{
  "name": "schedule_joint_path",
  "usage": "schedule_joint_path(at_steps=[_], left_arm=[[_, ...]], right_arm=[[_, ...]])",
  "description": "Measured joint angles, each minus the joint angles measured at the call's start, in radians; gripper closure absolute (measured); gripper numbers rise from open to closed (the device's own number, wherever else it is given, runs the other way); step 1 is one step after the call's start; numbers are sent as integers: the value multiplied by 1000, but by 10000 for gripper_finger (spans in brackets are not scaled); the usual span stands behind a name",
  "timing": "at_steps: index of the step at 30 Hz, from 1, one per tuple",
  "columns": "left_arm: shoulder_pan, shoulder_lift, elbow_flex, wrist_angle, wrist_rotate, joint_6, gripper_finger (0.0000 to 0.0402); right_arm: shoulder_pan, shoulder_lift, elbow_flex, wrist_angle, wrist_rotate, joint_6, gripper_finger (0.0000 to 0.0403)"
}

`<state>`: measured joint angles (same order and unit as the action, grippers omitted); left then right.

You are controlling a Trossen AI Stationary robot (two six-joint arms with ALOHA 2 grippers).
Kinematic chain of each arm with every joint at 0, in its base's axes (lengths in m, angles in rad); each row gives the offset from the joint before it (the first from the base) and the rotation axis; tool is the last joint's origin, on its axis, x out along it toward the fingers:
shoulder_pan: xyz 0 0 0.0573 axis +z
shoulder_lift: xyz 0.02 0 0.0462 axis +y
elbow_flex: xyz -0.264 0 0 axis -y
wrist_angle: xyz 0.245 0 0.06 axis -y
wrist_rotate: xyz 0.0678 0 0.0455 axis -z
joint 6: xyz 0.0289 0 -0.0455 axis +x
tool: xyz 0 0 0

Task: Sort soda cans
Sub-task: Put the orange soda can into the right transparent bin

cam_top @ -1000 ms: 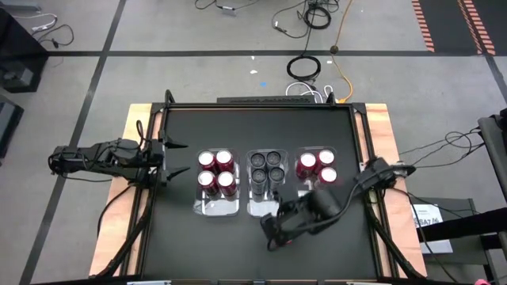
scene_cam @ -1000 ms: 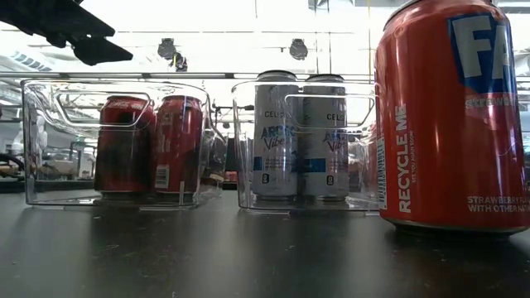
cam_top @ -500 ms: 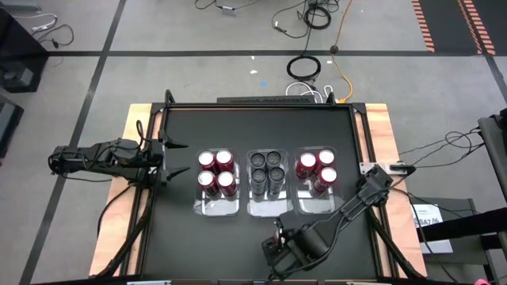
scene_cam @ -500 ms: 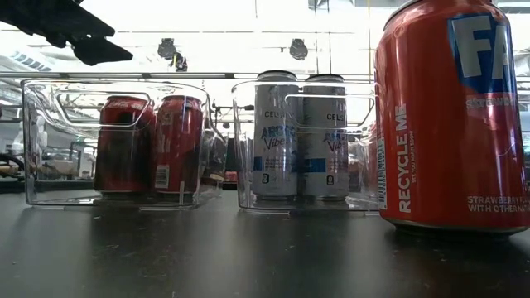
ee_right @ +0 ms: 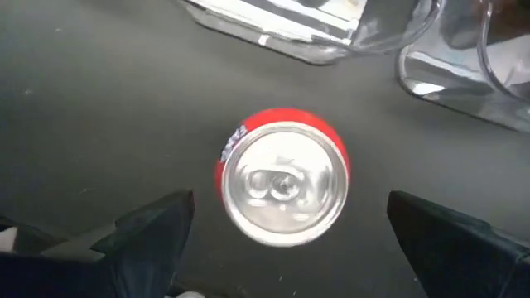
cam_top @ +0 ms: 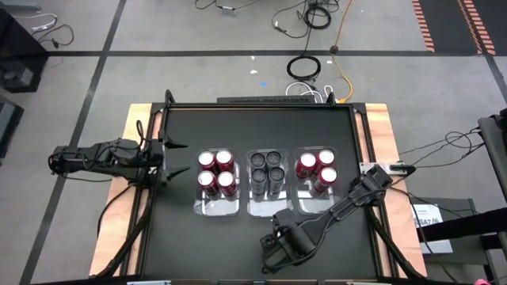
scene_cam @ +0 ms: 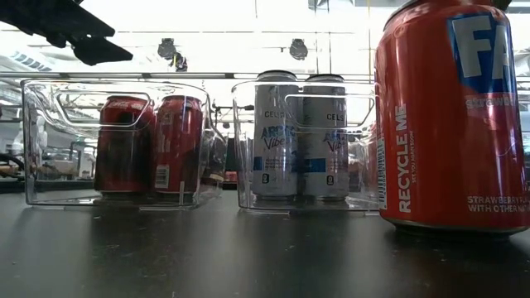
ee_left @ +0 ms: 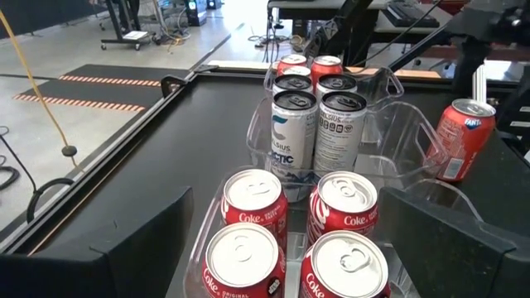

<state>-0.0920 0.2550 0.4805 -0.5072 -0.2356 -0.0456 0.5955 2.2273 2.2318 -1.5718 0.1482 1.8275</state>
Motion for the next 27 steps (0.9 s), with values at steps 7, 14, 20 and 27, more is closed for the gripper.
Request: schedule_joint_path(at_steps=[7,14,20,27], left_arm=[[0,0,0,0,0,0,10],[0,0,0,0,0,0,10],[0,0,0,0,0,0,10],[0,0,0,0,0,0,10]], right_arm=[[-18,0,-37,12,-20,-40,10],[-38,0,-117,71,-53,-63,9],[-44,-33,-241,201,-77,-82,9],[-46,-111,-456,402,-77,-36,10]])
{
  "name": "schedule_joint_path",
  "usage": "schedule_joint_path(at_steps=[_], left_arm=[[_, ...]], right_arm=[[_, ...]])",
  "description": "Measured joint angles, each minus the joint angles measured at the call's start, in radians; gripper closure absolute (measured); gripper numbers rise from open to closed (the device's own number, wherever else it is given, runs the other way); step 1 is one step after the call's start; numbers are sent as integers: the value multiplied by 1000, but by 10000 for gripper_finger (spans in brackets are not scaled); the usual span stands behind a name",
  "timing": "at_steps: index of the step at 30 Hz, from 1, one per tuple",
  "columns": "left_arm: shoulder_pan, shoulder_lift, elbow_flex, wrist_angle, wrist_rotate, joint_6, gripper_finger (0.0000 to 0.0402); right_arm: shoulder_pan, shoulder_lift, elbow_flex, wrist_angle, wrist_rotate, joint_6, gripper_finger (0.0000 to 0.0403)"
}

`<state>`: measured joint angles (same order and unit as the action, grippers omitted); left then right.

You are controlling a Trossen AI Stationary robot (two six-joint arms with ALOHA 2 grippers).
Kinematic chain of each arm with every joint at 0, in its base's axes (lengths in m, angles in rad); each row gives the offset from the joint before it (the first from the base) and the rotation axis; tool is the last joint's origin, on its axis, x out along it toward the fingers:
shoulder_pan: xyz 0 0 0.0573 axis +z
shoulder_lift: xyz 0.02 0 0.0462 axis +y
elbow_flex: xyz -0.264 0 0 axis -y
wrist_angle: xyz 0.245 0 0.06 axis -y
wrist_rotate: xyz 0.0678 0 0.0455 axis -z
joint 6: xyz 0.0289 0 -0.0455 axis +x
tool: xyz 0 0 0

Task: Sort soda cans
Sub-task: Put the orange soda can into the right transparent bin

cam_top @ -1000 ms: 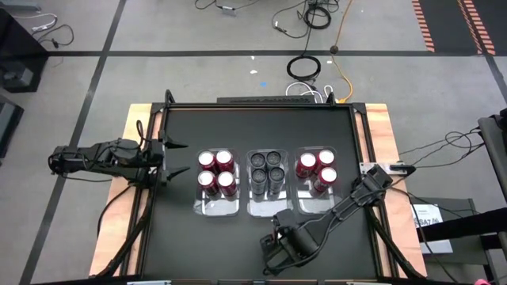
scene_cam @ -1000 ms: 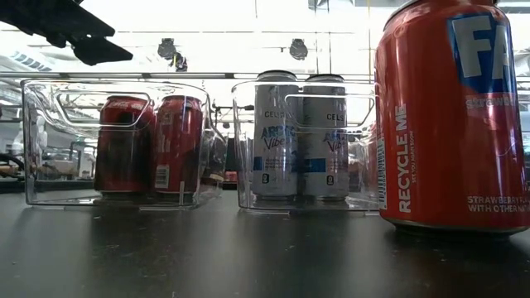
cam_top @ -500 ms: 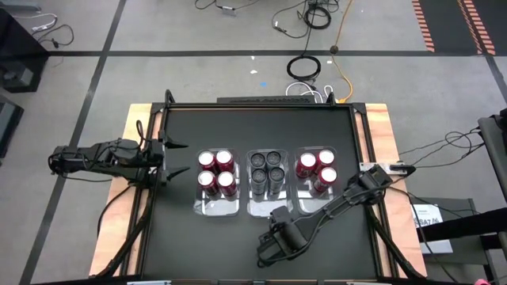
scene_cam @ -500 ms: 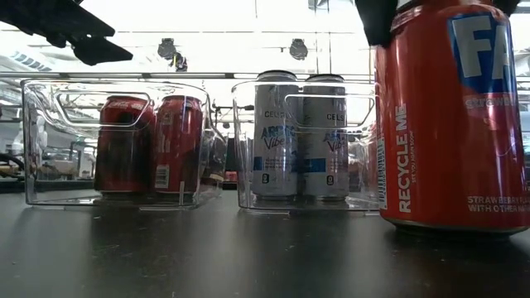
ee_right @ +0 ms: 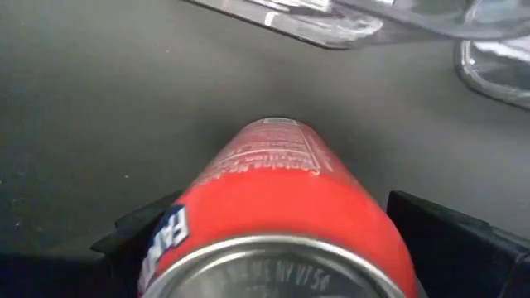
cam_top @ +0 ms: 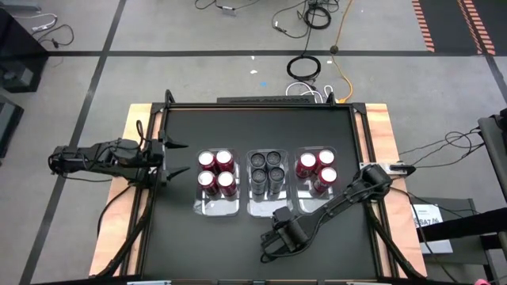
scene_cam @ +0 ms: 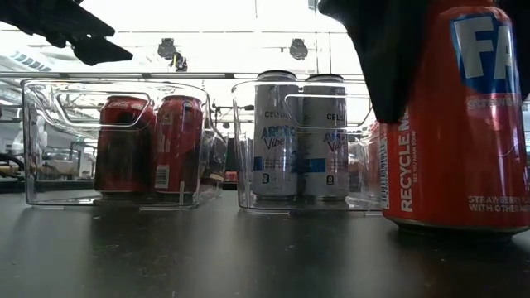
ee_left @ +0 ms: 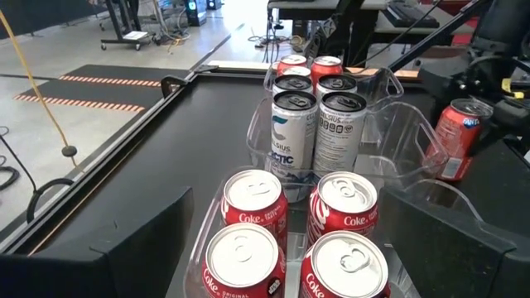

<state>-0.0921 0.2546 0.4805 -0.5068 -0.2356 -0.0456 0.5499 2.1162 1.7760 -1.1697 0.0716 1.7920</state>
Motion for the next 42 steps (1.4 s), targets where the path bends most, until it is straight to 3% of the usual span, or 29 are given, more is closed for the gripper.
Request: schedule_joint_path(at_steps=[6,13,22,28,32,37,42], left_arm=[[0,0,0,0,0,0,10],[0,0,0,0,0,0,10],[0,0,0,0,0,0,10],[0,0,0,0,0,0,10],[0,0,0,0,0,0,10],[0,0,0,3,0,0,10],[0,1,0,1,-1,0,10]], right_arm=[[0,-26,-45,25,0,21,34],[0,-26,-45,39,-48,-15,121],[3,-27,87,-61,-48,-70,122],[15,-29,342,-397,90,-102,109],[7,-74,410,-385,214,-161,109],[-44,-154,329,-407,268,-180,109],[-83,-296,123,-403,255,-164,109]])
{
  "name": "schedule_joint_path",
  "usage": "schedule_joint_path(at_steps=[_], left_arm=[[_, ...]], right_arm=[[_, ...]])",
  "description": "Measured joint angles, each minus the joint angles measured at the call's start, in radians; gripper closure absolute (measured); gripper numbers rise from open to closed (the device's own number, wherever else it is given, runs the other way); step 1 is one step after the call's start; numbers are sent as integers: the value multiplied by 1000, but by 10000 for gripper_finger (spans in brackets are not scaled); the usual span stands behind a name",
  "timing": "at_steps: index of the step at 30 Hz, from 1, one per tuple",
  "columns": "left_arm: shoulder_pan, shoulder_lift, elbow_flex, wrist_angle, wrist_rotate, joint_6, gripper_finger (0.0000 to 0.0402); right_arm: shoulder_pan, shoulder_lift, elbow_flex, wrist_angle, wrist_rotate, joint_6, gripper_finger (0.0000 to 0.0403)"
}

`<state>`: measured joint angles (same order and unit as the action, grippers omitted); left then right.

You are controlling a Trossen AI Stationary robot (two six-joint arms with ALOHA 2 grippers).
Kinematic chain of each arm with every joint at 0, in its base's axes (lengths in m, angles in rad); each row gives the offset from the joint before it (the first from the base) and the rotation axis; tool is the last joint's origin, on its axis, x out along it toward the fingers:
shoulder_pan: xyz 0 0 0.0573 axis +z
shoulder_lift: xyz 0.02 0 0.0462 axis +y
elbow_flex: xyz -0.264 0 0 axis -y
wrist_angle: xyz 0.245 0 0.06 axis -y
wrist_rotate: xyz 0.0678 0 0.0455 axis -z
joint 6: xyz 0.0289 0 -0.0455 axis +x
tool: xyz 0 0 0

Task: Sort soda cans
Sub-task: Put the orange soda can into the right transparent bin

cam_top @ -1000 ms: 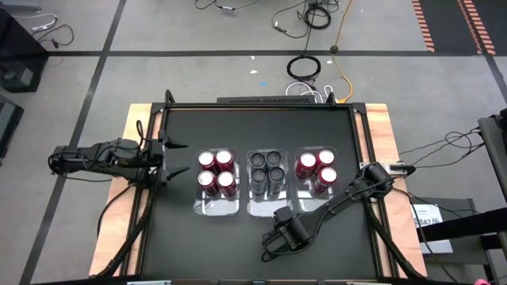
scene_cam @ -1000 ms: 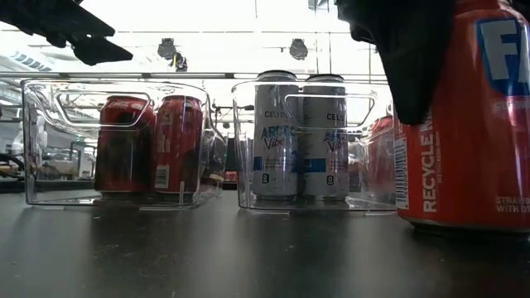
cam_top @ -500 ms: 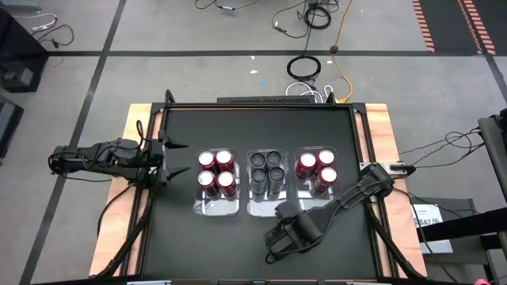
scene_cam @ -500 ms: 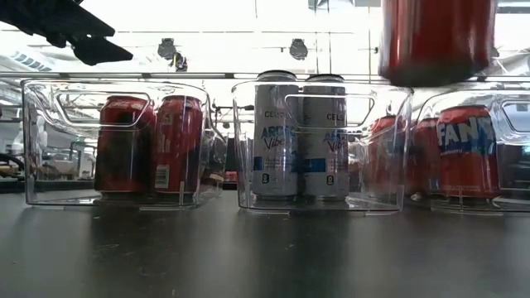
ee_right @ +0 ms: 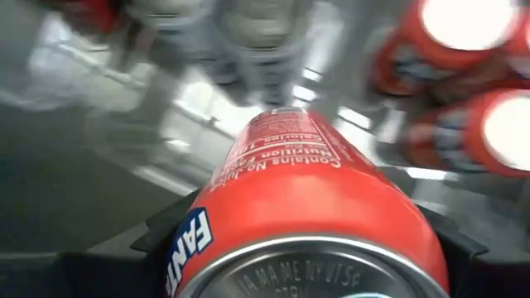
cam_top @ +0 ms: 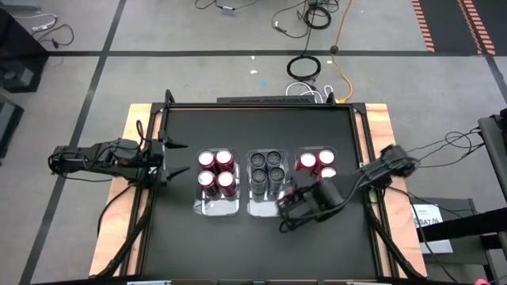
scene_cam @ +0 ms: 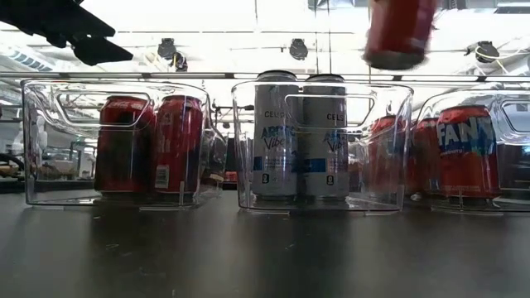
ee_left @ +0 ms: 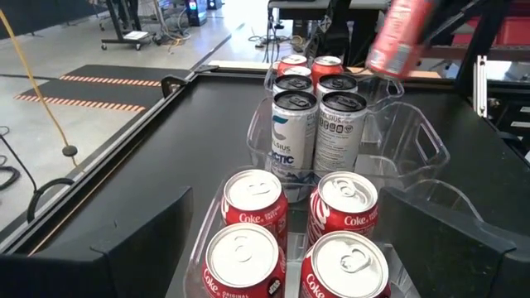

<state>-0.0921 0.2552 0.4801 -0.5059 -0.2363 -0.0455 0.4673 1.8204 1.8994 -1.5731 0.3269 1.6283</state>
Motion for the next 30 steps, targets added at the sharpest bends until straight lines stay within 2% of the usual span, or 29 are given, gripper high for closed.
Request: schedule_joint_path(at_steps=[4,8,11,19,26,30], left_arm=[[0,0,0,0,0,0,10],[0,0,0,-1,0,0,10],[0,0,0,0,0,0,10],[0,0,0,0,-1,0,10],[0,0,0,-1,-2,0,10],[0,0,0,-1,-2,0,10]], right_arm=[[-11,-145,-214,12,-47,88,109],[-15,-292,-399,137,-46,163,109],[-40,-344,-493,191,-51,195,109],[-127,-302,-533,209,-109,98,108],[-205,-252,-535,195,-101,1,108],[-259,-251,-604,271,-143,-61,108]])
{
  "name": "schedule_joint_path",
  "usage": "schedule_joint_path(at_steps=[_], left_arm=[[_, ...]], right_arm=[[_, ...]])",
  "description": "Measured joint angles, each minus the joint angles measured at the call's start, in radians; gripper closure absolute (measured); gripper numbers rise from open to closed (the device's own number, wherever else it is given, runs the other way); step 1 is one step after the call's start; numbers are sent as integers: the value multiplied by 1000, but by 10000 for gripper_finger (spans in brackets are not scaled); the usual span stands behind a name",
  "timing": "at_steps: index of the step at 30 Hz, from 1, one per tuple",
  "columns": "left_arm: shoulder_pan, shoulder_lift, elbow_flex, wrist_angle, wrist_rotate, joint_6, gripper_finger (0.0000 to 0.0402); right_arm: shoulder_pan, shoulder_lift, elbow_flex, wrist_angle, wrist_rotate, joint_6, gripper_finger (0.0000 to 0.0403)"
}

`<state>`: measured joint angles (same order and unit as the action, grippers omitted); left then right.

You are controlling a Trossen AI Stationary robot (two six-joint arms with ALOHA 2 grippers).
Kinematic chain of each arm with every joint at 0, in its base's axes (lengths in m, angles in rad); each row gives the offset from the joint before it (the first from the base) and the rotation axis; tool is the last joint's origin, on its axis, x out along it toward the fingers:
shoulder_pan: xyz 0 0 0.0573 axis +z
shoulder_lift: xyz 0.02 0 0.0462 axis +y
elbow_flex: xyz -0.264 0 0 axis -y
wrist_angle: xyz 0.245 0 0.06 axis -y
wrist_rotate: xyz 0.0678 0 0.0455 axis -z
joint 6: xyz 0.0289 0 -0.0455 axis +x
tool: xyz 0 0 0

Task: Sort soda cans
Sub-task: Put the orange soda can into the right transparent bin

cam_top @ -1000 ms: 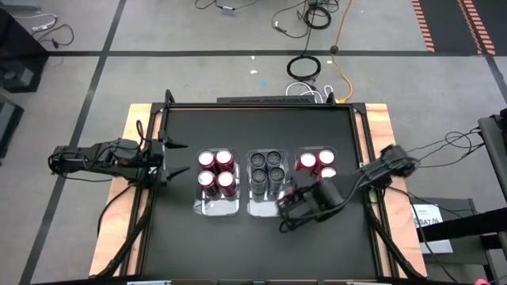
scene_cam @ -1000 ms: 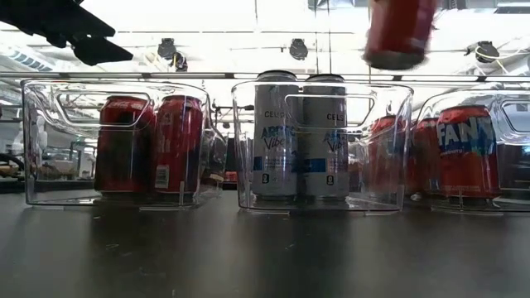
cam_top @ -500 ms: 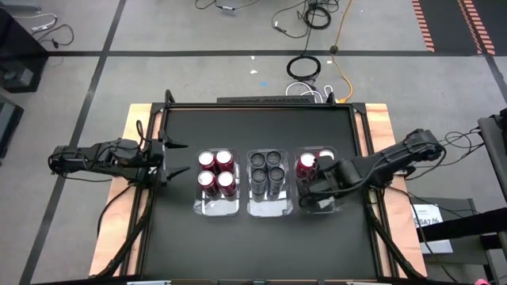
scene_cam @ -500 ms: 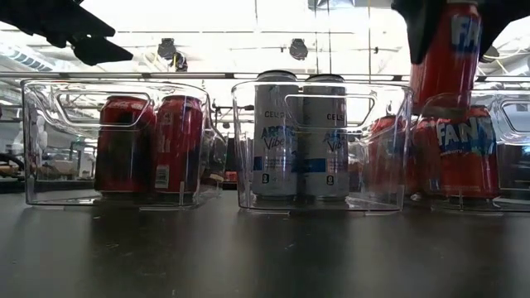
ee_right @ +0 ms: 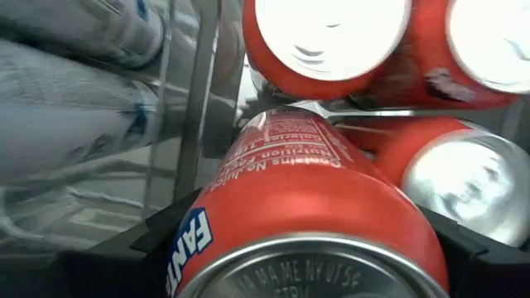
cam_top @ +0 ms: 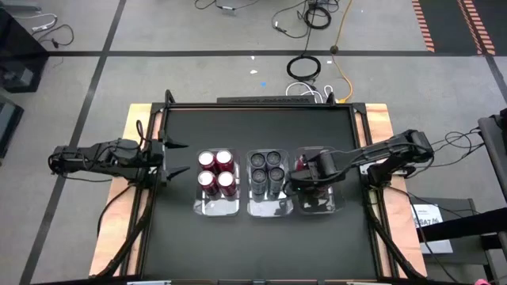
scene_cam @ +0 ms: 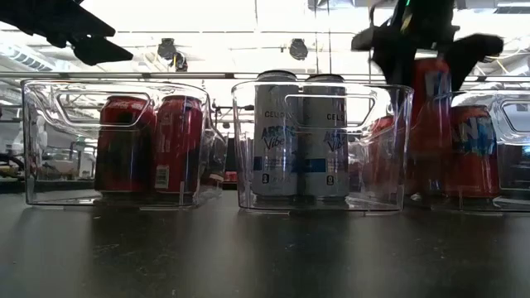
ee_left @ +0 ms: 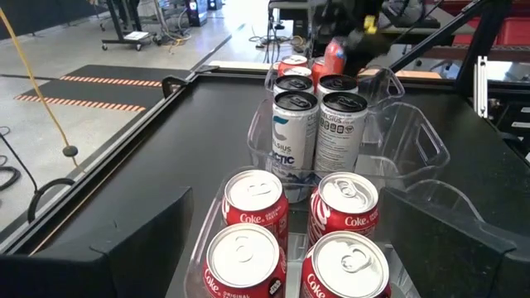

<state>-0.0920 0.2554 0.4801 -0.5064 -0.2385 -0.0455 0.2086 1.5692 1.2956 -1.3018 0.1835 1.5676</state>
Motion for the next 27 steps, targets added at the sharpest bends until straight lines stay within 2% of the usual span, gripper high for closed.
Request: schedule_joint_path(at_steps=[5,13,27], left_arm=[[0,0,0,0,0,0,10],[0,0,0,0,-1,0,10],[0,0,0,0,-1,0,10]], right_arm=[[-36,-3,-99,137,-32,-39,108],[-67,-3,-200,229,-37,-37,107],[-72,-5,-208,260,-23,-41,57]])
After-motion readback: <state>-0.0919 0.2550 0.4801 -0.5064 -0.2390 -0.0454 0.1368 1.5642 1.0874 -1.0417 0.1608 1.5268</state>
